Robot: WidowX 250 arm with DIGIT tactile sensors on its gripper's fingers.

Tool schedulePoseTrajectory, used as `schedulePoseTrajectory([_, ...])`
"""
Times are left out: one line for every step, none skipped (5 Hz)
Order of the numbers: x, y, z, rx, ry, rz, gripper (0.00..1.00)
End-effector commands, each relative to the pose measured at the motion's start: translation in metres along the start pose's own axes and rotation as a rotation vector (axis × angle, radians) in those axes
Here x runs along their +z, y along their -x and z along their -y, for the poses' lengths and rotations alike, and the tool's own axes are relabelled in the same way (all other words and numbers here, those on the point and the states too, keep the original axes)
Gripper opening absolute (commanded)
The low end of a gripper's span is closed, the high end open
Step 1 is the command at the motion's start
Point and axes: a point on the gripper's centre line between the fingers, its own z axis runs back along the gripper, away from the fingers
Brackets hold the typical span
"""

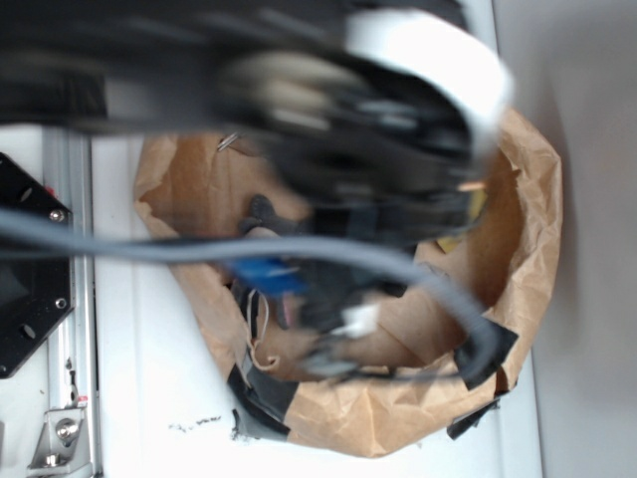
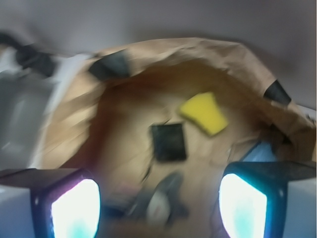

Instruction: Grab the black box.

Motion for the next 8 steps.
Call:
schedulePoseTrajectory([-0.052, -0.003, -0.008, -0.064, -0.030, 0.067, 1.00])
schedulePoseTrajectory([-0.060, 0.005, -0.012, -0.104, -0.017, 0.048, 1.00])
schedulePoseTrajectory([-0.069, 0.003, -0.014, -0.111, -0.031, 0.034, 1.00])
schedulePoseTrajectory([-0.072, 0.009, -0.014, -0.135, -0.046, 0.055, 1.00])
schedulePoseTrajectory([-0.074, 0.011, -0.015, -0.141, -0.052, 0.056, 1.00])
schedulePoseTrajectory([-0.077, 0.005, -0.015, -0.130, -0.066, 0.057, 1.00])
schedulePoseTrajectory([-0.079, -0.005, -0.017, -0.117, -0.065, 0.053, 1.00])
schedulePoseTrajectory([-0.083, -0.021, -0.026, -0.098, -0.055, 0.035, 1.00])
